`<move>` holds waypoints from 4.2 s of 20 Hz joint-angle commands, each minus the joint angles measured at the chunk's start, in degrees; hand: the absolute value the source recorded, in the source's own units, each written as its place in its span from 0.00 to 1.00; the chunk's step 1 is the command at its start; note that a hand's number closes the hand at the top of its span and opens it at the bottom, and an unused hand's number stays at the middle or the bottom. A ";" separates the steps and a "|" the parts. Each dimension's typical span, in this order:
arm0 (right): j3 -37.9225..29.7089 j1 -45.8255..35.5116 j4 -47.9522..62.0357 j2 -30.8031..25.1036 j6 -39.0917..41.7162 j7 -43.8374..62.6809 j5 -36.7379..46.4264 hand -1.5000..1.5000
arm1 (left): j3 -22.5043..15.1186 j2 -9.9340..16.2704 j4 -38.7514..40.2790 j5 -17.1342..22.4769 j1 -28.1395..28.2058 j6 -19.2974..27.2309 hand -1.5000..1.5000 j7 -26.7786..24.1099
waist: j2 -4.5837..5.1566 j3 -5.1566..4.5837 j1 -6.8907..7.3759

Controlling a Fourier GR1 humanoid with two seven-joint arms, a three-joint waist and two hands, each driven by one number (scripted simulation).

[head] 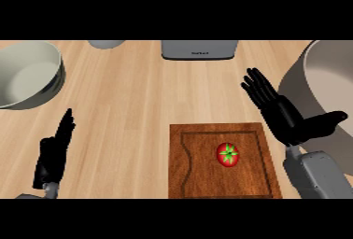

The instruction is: Pick the tomato from the cutting board and place it in the pot

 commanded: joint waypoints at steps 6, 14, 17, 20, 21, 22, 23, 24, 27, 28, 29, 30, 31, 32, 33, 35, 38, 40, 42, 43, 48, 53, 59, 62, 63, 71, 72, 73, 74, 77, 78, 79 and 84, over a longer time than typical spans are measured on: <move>9.31 8.24 -3.55 0.21 -19.31 11.38 19.79 1.00 | -4.93 -1.45 -1.11 5.29 -2.12 -14.18 0.50 0.17 | 0.14 0.24 -1.61; 6.87 13.31 -16.09 7.87 -50.20 -5.64 39.38 0.00 | -4.05 -1.72 -0.18 8.48 -2.10 -17.00 0.50 1.85 | -0.49 0.45 -3.19; 13.42 21.38 -25.81 7.56 -53.88 0.75 48.60 0.00 | -5.75 -4.51 0.08 6.82 -3.09 -15.76 0.50 2.05 | 0.00 0.44 -1.56; 18.30 24.22 -28.26 6.52 -49.59 17.14 58.40 0.00 | -5.30 -4.15 1.39 6.94 -4.89 -17.23 0.50 2.57 | 0.18 0.31 -1.18; 17.20 23.05 -29.12 4.99 -45.87 22.31 59.63 0.00 | -5.14 -3.45 1.13 6.94 -3.93 -17.61 0.50 2.08 | 0.18 0.23 -0.87; 17.70 24.92 -29.50 5.14 -44.51 25.14 60.73 0.00 | -4.60 -3.92 1.16 7.53 -4.72 -18.03 0.50 1.57 | 0.27 0.27 -0.83; 16.72 23.51 -32.07 5.03 -41.49 30.53 61.48 0.00 | -4.59 -3.51 1.79 7.53 -4.57 -18.18 0.50 2.57 | 0.31 0.24 -0.66; 17.63 24.73 -34.34 5.60 -39.84 34.06 62.27 0.00 | -5.61 -4.87 1.85 7.02 -4.62 -18.20 0.50 1.45 | 0.31 0.25 -0.75; 18.42 20.29 -38.12 9.57 -34.19 46.44 66.84 0.00 | -4.51 -3.50 1.30 7.46 -4.94 -19.73 0.50 2.31 | 0.44 0.40 0.61; 18.63 21.95 -41.71 9.13 -32.42 48.46 66.18 0.00 | -4.86 -5.41 3.14 6.14 -5.53 -18.63 0.50 0.72 | 0.48 0.46 0.30; 17.55 18.91 -39.52 10.80 -30.95 51.43 66.44 0.00 | -3.19 -2.16 1.99 8.31 -3.98 -22.34 0.50 0.79 | 0.55 0.48 0.95; 15.43 19.17 -40.26 9.99 -29.25 52.91 63.79 0.00 | -3.87 -5.18 5.37 6.25 -5.84 -19.84 0.50 -0.03 | 0.66 0.51 0.59; 14.39 14.53 -39.34 11.62 -27.00 56.51 64.23 0.00 | -4.28 -6.92 7.81 5.60 -9.73 -19.67 0.50 1.34 | 0.77 0.50 0.53; 14.90 14.87 -37.40 12.42 -26.28 57.87 62.87 0.00 | -6.96 -6.90 1.52 4.68 -4.92 -18.58 0.50 2.18 | 0.62 0.55 1.28; 15.91 16.23 -36.21 12.43 -26.52 56.26 61.89 0.00 | -4.85 -7.68 5.86 4.50 -8.83 -18.61 0.50 2.05 | 0.71 0.57 0.79; 15.55 12.84 -33.26 11.85 -21.08 59.29 58.27 0.00 | -5.50 -8.06 4.06 5.36 -8.30 -18.90 0.50 3.78 | 0.78 0.58 1.22; 16.81 16.99 -27.54 10.33 -20.24 54.86 54.93 0.00 | -2.96 -4.91 5.27 5.90 -5.06 -22.38 0.50 -1.54 | 0.77 0.60 1.25; 15.48 15.64 -27.23 10.18 -17.87 55.33 53.52 0.00 | -4.42 -7.04 3.83 3.29 -4.34 -20.49 0.50 -0.79 | 0.67 0.61 1.11; 11.04 17.16 -21.82 7.70 -18.40 48.55 49.82 0.00 | -4.35 -8.19 5.59 2.71 -4.91 -20.46 0.50 -0.58 | 0.75 0.64 1.01; 12.84 16.26 -21.19 10.05 -18.94 49.25 53.02 0.00 | -0.89 -7.41 5.72 4.37 -8.32 -22.94 0.50 3.22 | 0.67 0.62 0.92; 10.52 23.98 -22.77 7.48 -23.42 40.20 54.63 0.00 | -0.09 -7.77 4.77 2.09 -4.10 -24.74 0.50 -0.80 | 0.62 0.62 0.83; 10.10 28.39 -24.86 8.15 -22.36 35.32 51.70 0.00 | 1.34 -9.79 1.00 0.20 -3.49 -25.23 0.50 3.87 | 0.58 0.62 0.85; 6.67 29.19 -21.90 9.73 -21.01 22.08 39.35 0.00 | 1.78 -10.17 1.95 0.09 -4.61 -25.20 0.50 4.81 | 0.59 0.64 0.80; 5.95 28.88 -18.55 12.67 -21.62 17.57 35.98 0.00 | 2.11 -12.65 9.12 -1.80 -5.79 -25.09 0.50 -1.08 | 0.69 0.62 0.62; 5.32 27.56 -16.19 13.27 -21.82 15.35 35.65 0.00 | 4.39 -10.14 8.26 -0.17 -7.03 -27.70 0.50 0.98 | 0.67 0.63 0.78; -1.69 21.87 -0.48 16.44 -19.69 5.55 27.98 0.00 | 3.27 -11.53 2.50 -2.76 -0.86 -28.71 0.50 1.67 | 0.67 0.63 1.15; -2.26 21.97 -1.23 15.48 -18.45 6.55 27.51 0.00 | 5.06 -12.59 0.78 -2.42 -5.72 -28.12 0.50 7.50 | 0.64 0.62 0.96; 2.72 26.16 -0.15 16.72 -21.34 2.31 26.36 0.00 | 5.06 -13.12 7.44 -3.20 -5.54 -28.35 0.50 0.97 | 0.69 0.62 0.82; -1.31 23.79 1.25 16.71 -18.16 2.23 25.70 0.00 | 5.15 -12.60 2.29 -2.96 -3.21 -29.22 0.50 2.28 | 0.64 0.62 0.99; 2.07 19.50 7.48 16.75 -21.14 0.38 26.59 1.00 | 5.12 -13.86 3.04 -4.27 -6.78 -26.85 0.50 6.25 | 0.68 0.64 1.14; 4.86 20.81 6.69 14.28 -21.40 -0.83 35.31 1.00 | 6.72 -12.02 8.52 -2.73 -6.18 -30.28 0.50 0.16 | 0.84 0.58 1.13; 2.77 18.91 8.15 12.83 -20.63 -1.47 34.69 1.00 | 4.54 -13.69 2.05 -4.05 -4.07 -27.35 0.50 4.28 | 0.66 0.64 1.49; 2.57 18.31 15.09 16.71 -22.30 -9.62 25.27 1.00 | 5.89 -13.84 7.91 -4.16 -8.13 -29.18 0.50 2.46 | 0.88 0.67 1.09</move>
